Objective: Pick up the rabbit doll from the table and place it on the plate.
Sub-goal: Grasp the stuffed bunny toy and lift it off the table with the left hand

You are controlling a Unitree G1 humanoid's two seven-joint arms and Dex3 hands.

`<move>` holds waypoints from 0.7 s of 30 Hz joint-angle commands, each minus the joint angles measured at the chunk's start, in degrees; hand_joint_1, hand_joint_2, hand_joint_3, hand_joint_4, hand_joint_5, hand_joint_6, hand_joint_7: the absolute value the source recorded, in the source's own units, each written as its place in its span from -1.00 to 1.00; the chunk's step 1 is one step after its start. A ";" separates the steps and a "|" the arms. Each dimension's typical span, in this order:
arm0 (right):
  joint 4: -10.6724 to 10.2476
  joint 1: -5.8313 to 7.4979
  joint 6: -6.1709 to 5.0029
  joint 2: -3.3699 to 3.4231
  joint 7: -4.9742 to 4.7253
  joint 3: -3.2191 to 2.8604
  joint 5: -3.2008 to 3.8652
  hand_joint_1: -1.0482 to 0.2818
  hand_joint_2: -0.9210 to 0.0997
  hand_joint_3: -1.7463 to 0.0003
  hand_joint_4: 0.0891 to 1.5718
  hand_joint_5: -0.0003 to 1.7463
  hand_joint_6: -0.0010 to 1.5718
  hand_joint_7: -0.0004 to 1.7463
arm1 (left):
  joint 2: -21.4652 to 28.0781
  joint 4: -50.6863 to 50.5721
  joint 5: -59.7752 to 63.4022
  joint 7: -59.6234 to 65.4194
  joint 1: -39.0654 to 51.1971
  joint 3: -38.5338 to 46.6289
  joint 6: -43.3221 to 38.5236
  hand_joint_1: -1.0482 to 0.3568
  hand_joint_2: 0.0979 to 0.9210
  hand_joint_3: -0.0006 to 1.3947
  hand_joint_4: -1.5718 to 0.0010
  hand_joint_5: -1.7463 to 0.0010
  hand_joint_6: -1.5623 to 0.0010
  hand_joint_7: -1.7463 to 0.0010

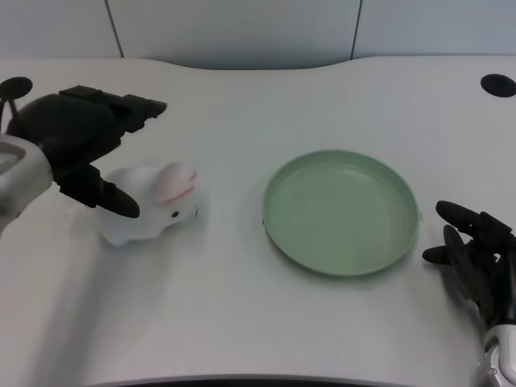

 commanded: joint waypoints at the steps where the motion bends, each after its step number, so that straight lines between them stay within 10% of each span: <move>1: -0.36 0.37 -0.45 -0.57 -0.23 -0.45 0.58 0.03 -1.00 0.62 -0.03 0.19 0.17 -0.65 | -1.81 6.88 1.17 -0.45 -3.91 -3.26 1.19 -1.00 0.99 -0.92 1.00 0.93 0.97 0.91; 21: -1.33 1.89 -0.60 -0.25 -0.18 -0.35 1.29 -0.01 -1.00 0.64 -0.01 0.20 0.11 -0.64 | -15.04 46.06 6.67 10.04 -18.54 -18.15 7.75 -1.00 0.97 -0.99 1.00 0.99 0.98 0.92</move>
